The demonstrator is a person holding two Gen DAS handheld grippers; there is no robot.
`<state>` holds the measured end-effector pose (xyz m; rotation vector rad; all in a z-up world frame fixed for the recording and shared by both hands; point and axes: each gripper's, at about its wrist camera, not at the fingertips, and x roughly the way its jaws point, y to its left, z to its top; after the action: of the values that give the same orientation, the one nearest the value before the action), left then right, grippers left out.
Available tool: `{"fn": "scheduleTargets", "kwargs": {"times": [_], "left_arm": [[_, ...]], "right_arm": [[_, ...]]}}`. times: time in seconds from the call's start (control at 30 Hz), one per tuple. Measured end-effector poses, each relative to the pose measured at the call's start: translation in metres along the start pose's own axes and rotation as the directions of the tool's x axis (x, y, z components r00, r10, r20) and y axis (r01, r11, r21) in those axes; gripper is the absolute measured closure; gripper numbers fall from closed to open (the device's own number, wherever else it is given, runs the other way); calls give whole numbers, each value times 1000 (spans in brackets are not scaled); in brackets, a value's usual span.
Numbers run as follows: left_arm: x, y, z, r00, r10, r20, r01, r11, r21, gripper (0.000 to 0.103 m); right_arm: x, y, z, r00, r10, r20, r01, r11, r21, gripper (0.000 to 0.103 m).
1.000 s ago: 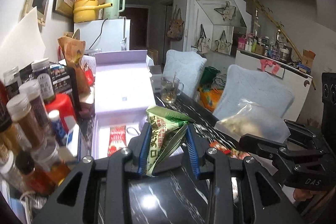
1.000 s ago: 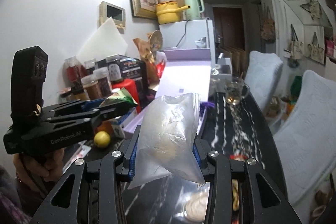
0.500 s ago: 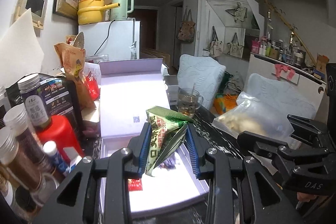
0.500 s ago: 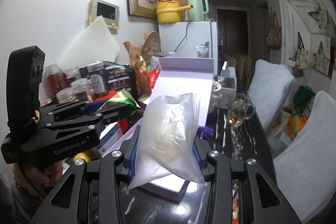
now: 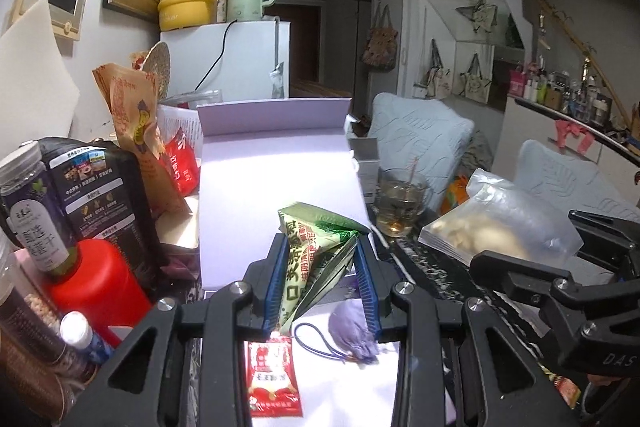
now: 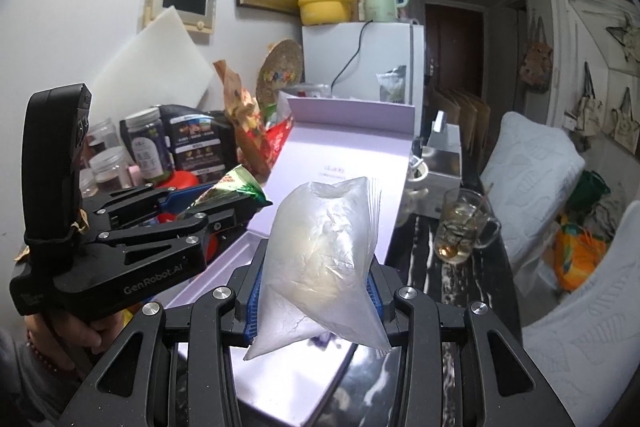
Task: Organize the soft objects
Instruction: 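Carry the green snack and clear bag with both tools over the lavender box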
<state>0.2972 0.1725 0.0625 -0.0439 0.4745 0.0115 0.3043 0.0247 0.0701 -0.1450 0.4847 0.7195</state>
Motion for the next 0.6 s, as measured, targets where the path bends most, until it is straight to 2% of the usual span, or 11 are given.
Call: {"fn": "scheduleTargets", "kwargs": {"times": [0.27,0.6], "left_arm": [[42,12,-7,995,70,-78,-69,998,13,70],[90,24,-28,971,133,-199,-127,991,42,70]], "right_arm": [[41,-9,2,998,18,-65,-17,1000,16,63],[78,-13,-5,987,43,-155,-37,999,38,63]]}}
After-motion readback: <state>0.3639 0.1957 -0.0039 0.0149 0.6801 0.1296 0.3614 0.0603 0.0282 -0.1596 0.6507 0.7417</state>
